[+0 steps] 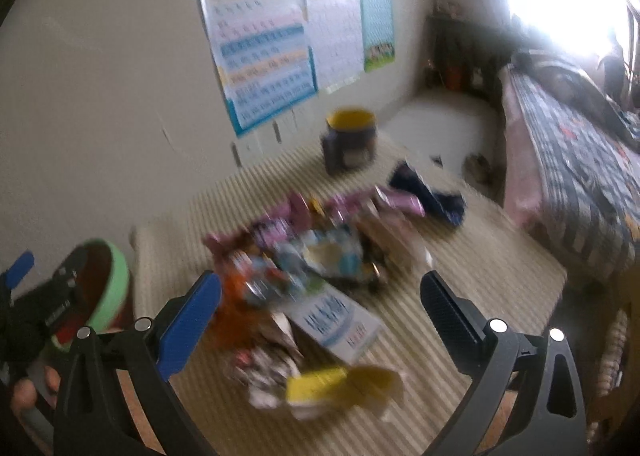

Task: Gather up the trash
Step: 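Grasp the crumpled pink-and-white wrapper with the left gripper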

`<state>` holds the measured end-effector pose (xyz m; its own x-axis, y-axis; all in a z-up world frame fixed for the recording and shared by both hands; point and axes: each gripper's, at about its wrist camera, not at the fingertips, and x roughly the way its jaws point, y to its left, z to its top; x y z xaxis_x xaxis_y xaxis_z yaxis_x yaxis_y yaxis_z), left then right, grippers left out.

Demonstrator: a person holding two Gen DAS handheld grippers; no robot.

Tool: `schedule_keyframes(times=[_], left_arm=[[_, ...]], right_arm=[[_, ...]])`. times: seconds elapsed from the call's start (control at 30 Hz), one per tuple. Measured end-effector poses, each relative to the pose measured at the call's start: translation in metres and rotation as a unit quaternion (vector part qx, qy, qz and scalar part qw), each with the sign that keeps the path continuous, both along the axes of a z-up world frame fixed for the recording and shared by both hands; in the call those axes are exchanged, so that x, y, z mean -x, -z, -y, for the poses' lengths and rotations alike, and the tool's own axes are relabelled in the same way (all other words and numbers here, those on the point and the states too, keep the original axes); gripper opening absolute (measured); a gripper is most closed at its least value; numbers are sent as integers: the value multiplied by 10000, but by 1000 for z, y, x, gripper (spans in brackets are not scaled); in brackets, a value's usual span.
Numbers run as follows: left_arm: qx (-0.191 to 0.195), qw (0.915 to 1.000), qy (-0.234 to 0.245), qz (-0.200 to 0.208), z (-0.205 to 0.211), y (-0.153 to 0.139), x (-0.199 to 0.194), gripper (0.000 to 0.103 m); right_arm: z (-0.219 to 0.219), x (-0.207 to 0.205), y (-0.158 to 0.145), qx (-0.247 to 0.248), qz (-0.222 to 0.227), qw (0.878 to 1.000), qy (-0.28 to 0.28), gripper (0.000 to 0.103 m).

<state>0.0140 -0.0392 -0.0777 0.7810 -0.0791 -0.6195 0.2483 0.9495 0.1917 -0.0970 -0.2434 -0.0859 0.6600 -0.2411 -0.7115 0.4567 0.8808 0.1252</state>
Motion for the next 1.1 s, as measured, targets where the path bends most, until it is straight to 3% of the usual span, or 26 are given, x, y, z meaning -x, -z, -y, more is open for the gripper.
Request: schedule_keyframes(times=[0.2, 0.27, 0.37, 0.43, 0.5, 0.57, 0.67, 0.73, 0.77, 0.8, 0.83, 0.87, 1.1], left_arm=[[110, 9901, 822, -1130, 40, 35, -22, 98], [161, 9849, 1007, -1399, 54, 48, -29, 93], [192, 9763, 1166, -1815, 71, 68, -42, 68], [487, 9703, 1251, -2013, 74, 73, -42, 55], [772, 9650, 1311, -2134, 73, 74, -43, 35], [689, 9670, 1411, -2006, 74, 68, -38, 18], [404, 9726, 1444, -1774, 74, 62, -34, 6], [374, 9733, 1369, -1807, 69, 64, -34, 8], [438, 9729, 1368, -1814, 65, 64, -33, 22], [494, 9720, 1393, -1829, 63, 64, -33, 50], [544, 9711, 1406, -1851, 62, 64, -34, 62], [625, 9703, 1404, -1869, 60, 64, -34, 68], [1040, 9593, 1445, -2193, 59, 68, -33, 71]], right_arm=[[12, 5, 25, -263, -192, 9995, 51, 96], [13, 4, 27, -295, -158, 9994, 0, 96], [13, 3, 28, -338, -160, 9993, -79, 96], [14, 3, 30, -444, -182, 9988, -112, 96], [16, 1, 34, -574, -206, 9980, -138, 96], [17, -1, 37, -656, -228, 9975, -151, 96], [17, -9, 40, -863, -188, 9957, -290, 96], [17, -14, 40, -930, -185, 9949, -348, 96], [16, -17, 40, -950, -188, 9946, -362, 96], [16, -19, 40, -962, -182, 9945, -373, 96], [14, -20, 39, -965, -175, 9944, -385, 96], [13, -20, 39, -955, -177, 9945, -401, 96], [16, -15, 41, -1007, -185, 9943, -312, 96]])
